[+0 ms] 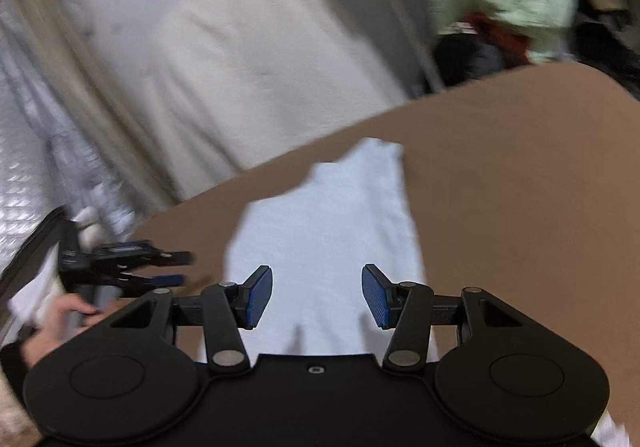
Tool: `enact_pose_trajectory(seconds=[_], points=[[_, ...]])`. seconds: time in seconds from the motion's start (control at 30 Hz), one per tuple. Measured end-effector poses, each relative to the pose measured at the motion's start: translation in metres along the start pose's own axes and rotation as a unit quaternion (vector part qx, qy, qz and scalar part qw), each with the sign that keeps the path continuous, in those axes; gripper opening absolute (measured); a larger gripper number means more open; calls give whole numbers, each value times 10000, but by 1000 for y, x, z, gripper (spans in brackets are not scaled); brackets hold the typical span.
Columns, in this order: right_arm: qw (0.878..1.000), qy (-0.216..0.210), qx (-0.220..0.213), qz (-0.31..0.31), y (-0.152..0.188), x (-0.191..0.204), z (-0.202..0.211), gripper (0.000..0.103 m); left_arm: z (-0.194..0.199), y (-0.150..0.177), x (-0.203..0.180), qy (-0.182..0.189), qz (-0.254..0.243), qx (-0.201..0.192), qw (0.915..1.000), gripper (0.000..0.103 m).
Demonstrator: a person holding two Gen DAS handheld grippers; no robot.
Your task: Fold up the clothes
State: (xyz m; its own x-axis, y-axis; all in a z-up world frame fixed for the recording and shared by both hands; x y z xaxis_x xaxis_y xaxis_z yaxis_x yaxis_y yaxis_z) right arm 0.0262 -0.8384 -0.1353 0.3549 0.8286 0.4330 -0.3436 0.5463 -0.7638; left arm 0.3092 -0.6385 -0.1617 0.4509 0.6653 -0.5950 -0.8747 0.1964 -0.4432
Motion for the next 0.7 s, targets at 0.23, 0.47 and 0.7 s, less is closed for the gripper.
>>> enact_pose_trajectory(seconds=[0.23,0.47,0.7], points=[[9965,-112,752,339,-65,-28,-114,27,-37,-27,-1,1229,222,88,9921,63],[9928,787,778,463,-116,-54,-209,37,-107,-49,-7,1148,458,311,9918,68],[9879,1025,1078,446,-106,-75,-254,28,-125,-45,-3,1429,388,437,9880,68]])
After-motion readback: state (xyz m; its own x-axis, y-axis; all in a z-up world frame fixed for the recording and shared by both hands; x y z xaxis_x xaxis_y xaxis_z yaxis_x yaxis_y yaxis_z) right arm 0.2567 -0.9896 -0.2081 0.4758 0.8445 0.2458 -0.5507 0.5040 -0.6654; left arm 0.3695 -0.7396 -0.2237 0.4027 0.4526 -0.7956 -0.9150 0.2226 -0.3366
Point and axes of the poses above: each gripper's, at about its wrist camera, not at the fingertips, and z roughly against the way its jaws point, x to its left, y to its underside, the point moved 4 cm from there along -z, roughly the way its jaws point, and after that the axes turned 5 degrees about z, right-handed, at the moved point
